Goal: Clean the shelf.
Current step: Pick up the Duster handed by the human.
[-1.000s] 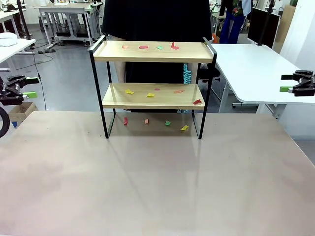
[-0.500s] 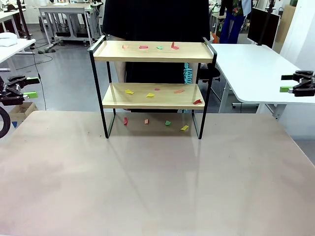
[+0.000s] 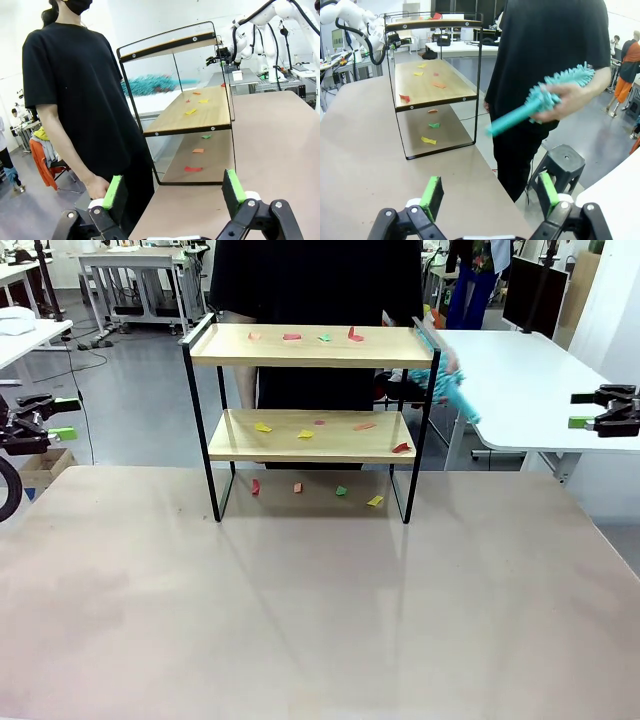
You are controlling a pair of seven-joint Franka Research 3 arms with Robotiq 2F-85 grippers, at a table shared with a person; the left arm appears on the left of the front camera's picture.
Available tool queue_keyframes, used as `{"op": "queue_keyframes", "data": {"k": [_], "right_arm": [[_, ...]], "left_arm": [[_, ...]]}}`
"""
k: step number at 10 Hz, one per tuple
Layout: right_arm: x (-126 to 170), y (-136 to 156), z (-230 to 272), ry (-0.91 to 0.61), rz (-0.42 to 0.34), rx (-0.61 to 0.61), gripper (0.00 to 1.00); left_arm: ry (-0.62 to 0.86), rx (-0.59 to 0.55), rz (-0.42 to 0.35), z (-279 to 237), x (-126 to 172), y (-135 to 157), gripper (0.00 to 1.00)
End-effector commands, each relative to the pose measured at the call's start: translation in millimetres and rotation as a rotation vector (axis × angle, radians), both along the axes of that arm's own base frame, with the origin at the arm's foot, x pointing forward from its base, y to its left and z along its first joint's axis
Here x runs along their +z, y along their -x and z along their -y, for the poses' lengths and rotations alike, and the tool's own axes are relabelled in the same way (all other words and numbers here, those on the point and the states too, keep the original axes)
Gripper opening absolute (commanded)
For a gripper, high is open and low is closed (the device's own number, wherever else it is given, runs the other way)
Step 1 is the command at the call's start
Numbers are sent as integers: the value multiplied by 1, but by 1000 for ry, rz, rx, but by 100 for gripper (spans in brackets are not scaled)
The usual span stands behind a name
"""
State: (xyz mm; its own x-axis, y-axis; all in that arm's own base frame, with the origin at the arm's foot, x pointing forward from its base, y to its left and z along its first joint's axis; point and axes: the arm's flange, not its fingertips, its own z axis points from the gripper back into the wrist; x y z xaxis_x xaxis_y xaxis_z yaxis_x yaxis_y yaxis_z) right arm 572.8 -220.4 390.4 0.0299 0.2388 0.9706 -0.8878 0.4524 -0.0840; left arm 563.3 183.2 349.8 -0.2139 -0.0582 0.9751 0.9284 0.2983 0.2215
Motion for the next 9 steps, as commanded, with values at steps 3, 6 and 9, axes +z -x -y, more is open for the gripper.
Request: {"op": "queue_keyframes", "data": {"k": [3,6,9], "right_arm": [[1,0,-1,0,2,1,100],[1,0,-1,0,2,1,100],[1,0,-1,0,2,1,100]], "left_arm": [[-2,2,5,0,2,0,100],[-2,2,5,0,2,0,100],[-2,2,5,0,2,0,100]]}}
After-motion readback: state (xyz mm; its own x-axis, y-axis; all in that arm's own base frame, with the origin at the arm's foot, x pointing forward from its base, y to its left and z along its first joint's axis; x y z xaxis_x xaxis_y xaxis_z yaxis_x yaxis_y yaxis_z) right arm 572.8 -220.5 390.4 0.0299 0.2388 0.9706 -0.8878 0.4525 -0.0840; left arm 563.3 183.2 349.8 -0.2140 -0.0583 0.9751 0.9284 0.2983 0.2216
